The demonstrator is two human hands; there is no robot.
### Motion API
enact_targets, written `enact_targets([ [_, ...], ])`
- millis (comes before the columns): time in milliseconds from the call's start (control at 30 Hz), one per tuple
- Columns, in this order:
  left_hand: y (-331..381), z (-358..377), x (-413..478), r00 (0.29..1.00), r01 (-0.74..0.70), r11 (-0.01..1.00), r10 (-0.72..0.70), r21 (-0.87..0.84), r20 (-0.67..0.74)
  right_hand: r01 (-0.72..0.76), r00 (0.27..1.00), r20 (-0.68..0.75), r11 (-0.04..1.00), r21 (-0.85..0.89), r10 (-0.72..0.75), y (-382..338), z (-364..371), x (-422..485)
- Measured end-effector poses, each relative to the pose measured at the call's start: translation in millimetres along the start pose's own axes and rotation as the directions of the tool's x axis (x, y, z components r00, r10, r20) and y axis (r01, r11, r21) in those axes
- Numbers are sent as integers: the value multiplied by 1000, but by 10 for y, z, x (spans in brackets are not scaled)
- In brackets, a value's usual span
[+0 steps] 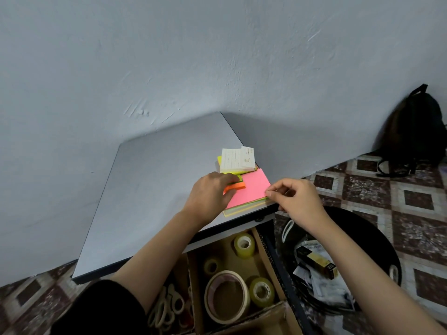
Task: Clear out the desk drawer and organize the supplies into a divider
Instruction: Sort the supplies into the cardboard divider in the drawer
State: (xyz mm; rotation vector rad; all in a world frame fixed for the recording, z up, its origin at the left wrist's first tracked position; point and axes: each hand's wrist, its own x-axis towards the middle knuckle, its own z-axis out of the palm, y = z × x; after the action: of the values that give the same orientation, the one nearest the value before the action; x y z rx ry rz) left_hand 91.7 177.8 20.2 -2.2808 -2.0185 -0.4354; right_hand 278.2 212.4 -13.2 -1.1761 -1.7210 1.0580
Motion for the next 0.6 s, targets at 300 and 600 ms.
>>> enact_targets([
  [300, -29, 50, 0, 1000, -3, 1000, 2, -29, -11, 5, 1000, 9, 1000, 8, -5, 31, 13, 15],
  [600, -42, 54, -17, 999, -20, 999, 18, -40, -50, 8, 1000, 8, 1000, 12, -8, 39, 8, 22],
])
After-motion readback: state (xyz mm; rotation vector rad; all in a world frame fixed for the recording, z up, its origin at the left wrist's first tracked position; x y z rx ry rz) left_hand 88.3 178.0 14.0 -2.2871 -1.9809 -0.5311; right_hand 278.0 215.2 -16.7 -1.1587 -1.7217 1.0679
